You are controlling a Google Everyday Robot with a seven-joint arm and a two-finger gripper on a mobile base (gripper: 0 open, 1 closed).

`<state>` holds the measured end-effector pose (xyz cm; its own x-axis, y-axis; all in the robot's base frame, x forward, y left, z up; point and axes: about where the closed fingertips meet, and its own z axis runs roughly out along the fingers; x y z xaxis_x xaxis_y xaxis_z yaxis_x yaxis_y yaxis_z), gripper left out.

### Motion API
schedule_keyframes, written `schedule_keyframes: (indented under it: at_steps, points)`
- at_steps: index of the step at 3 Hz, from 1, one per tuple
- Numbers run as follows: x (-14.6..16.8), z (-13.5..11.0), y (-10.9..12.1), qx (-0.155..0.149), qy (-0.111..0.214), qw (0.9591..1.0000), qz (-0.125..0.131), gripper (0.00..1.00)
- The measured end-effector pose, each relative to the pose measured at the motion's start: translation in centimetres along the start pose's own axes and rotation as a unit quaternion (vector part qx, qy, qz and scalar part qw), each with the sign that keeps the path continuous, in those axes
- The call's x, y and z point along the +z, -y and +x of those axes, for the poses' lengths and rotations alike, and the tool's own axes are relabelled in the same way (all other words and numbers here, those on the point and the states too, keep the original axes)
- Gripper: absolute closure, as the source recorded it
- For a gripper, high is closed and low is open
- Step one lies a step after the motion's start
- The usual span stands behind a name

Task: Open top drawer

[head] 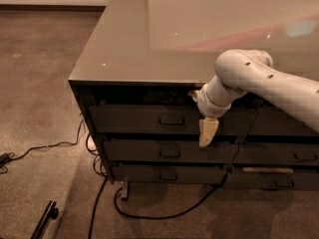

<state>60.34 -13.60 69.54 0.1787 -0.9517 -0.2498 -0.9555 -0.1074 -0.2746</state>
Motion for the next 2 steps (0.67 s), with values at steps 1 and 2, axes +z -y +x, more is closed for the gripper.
schedule_keyframes:
  at_steps: [1,2]
  points:
    - [1.4,0.4,-0.2,0.01,-0.001,0.9999,-0.007,0.0]
    - [3.0,1.9,-0.8,0.028,-0.025,0.9991,-0.018,0.0]
